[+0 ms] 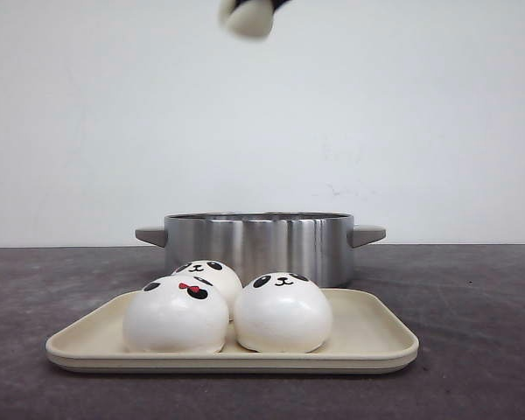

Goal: Steam buns
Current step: 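Lift the bun with the right gripper and release it into the steamer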

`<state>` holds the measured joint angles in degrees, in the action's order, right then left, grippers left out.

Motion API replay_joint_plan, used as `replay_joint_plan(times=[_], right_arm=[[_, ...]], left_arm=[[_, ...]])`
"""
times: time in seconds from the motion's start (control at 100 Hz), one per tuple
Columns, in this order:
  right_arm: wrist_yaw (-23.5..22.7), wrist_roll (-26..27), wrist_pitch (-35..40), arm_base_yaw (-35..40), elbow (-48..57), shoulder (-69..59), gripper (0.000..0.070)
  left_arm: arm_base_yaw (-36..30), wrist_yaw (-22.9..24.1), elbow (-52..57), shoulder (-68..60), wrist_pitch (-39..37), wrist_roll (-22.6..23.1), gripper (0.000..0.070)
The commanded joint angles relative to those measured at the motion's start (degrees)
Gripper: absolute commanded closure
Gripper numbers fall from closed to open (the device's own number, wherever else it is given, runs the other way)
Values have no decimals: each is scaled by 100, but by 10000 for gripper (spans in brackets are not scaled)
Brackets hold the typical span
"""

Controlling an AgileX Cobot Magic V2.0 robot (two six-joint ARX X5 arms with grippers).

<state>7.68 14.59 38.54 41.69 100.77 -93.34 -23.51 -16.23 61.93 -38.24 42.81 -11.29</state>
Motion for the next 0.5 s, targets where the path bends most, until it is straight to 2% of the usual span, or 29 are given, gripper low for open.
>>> replay_joint_plan(times=[0.0,0.21,0.49], right_arm=[[24,-376,-68,-105,459,-297,695],[-210,-575,-79,-723,1014,-1054,695],[-162,-636,-105,-1058,1014,-2319,695]], left_arm=[[-26,33,92,-33,-79,76,22],[-26,33,92,-31,-48,79,22],[-26,33,92,-33,-42,79,22]])
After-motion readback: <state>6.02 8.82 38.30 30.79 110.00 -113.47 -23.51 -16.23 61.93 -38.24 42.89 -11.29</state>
